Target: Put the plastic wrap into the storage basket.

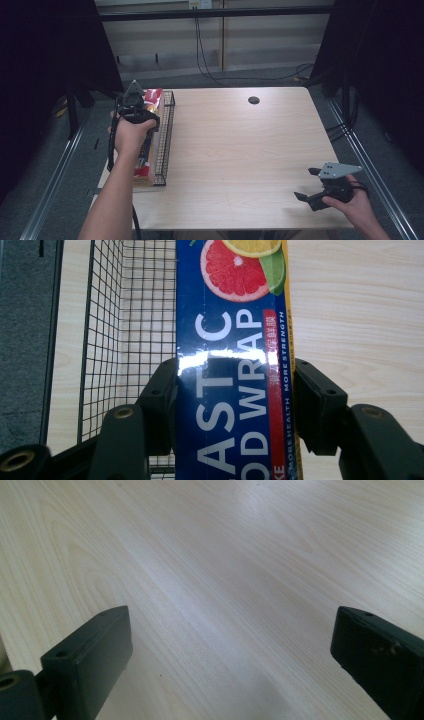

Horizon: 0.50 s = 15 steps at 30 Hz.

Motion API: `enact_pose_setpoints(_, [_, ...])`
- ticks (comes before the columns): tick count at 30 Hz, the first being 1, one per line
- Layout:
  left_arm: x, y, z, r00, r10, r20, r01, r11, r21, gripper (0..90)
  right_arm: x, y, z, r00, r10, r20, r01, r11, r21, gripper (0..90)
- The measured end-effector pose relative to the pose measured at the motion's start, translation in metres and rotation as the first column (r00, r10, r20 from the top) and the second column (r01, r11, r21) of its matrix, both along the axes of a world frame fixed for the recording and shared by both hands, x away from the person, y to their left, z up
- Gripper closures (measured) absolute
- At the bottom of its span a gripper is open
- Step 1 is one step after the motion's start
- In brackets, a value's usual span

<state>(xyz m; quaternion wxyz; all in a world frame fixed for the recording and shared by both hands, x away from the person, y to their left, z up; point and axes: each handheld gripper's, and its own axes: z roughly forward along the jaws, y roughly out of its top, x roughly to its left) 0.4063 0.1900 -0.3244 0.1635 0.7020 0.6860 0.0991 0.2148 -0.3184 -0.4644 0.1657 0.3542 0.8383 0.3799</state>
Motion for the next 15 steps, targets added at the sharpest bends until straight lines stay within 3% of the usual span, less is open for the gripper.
enact_pose_setpoints(9, [0.003, 0.008, -0.005, 0.9999, 0.011, -0.005, -0.011, 0.9999, 0.012, 44.1, 0.000, 0.002, -0.001, 1.0000, 0.007, -0.005, -0.007, 1.000, -0.007, 2.9])
enact_pose_setpoints(15, [0.005, 0.015, -0.010, 0.9998, 0.013, -0.012, -0.013, 0.9999, -0.002, 44.1, 0.000, 0.004, -0.002, 0.9999, 0.011, -0.006, -0.011, 1.000, -0.013, 3.0])
